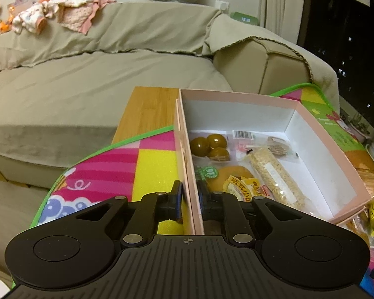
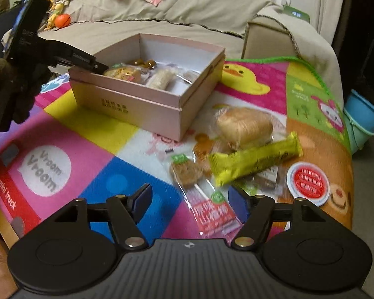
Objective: Organize objects
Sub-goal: 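Grasp the hawthorn stick pack with the right tool, then carry the hawthorn stick pack into the pink box and release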
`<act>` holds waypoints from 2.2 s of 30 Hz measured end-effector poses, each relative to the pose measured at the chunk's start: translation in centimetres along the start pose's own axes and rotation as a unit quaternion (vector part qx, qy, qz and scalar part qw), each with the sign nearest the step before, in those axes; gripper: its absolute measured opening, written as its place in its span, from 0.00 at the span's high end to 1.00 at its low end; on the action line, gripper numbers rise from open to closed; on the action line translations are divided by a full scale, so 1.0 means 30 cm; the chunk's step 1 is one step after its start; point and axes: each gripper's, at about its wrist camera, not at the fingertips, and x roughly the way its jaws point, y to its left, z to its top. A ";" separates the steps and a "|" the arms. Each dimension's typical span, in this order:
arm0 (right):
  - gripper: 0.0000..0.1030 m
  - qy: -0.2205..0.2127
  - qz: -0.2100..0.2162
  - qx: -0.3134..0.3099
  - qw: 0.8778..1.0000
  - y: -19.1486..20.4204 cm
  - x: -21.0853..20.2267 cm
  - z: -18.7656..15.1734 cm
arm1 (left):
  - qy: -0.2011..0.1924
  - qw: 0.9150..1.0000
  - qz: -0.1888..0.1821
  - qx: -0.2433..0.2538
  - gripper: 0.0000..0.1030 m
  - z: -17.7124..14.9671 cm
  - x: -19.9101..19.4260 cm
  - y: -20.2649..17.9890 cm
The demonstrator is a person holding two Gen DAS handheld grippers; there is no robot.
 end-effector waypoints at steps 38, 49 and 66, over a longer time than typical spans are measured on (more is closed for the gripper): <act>0.69 0.008 0.078 0.018 0.997 0.039 -0.022 0.046 | -0.001 1.000 0.000 0.001 0.85 0.003 -0.005 -0.007; 0.69 -0.099 0.075 0.002 0.992 0.003 -0.254 0.260 | -0.001 1.000 -0.006 -0.003 0.85 0.009 -0.008 -0.006; 0.60 -0.223 0.080 0.013 0.971 0.061 -0.151 0.745 | 0.000 1.000 -0.006 0.001 0.84 0.009 -0.004 -0.009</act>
